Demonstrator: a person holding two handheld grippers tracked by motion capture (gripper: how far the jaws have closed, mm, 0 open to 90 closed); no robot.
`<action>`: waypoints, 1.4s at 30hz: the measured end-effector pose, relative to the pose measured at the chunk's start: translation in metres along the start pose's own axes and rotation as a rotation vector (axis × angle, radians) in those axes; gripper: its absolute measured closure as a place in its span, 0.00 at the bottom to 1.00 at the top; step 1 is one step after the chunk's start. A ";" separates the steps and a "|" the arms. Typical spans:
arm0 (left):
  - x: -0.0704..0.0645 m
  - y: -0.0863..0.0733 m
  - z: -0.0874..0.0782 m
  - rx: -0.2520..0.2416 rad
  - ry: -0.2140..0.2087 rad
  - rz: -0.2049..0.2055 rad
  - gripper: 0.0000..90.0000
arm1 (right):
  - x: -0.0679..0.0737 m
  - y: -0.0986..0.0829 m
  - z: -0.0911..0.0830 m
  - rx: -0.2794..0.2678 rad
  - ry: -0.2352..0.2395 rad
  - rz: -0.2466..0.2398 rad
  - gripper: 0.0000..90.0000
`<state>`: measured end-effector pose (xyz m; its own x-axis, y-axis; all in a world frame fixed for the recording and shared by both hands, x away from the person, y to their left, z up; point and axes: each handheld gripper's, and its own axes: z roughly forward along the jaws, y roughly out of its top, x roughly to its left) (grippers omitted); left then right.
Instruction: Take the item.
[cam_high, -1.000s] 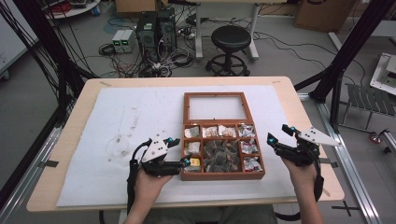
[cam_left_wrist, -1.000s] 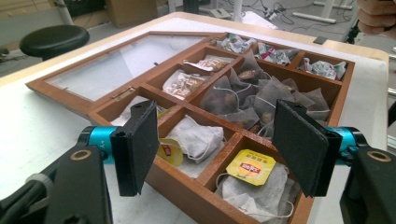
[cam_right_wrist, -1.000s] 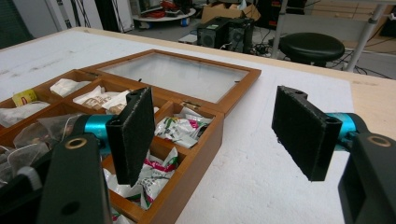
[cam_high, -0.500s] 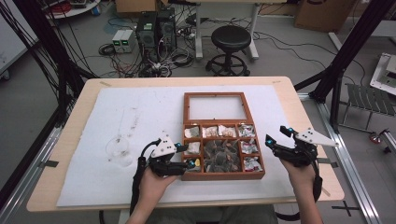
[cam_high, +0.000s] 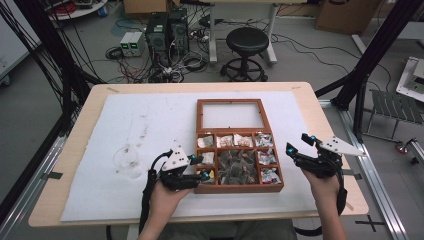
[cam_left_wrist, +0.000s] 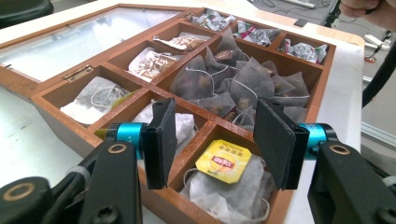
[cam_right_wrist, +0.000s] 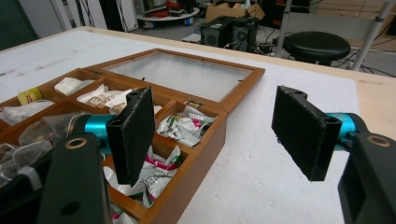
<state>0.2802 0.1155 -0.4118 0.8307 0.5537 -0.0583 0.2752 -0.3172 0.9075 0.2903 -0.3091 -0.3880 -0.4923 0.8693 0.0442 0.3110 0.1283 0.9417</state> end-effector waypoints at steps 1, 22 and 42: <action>-0.001 -0.001 -0.003 0.000 0.001 0.005 0.54 | -0.001 0.001 0.000 -0.002 -0.001 0.003 0.35; -0.002 -0.008 -0.008 0.019 -0.025 0.009 0.58 | -0.006 0.007 0.000 -0.024 -0.003 0.008 0.35; -0.003 -0.011 -0.010 0.026 -0.040 0.025 0.61 | -0.010 0.004 0.003 -0.007 -0.012 0.008 0.35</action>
<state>0.2701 0.1247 -0.4172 0.8559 0.5145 -0.0524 0.2661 -0.3513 0.8976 0.2986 -0.3154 -0.3861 -0.4803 0.8758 0.0481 0.3089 0.1176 0.9438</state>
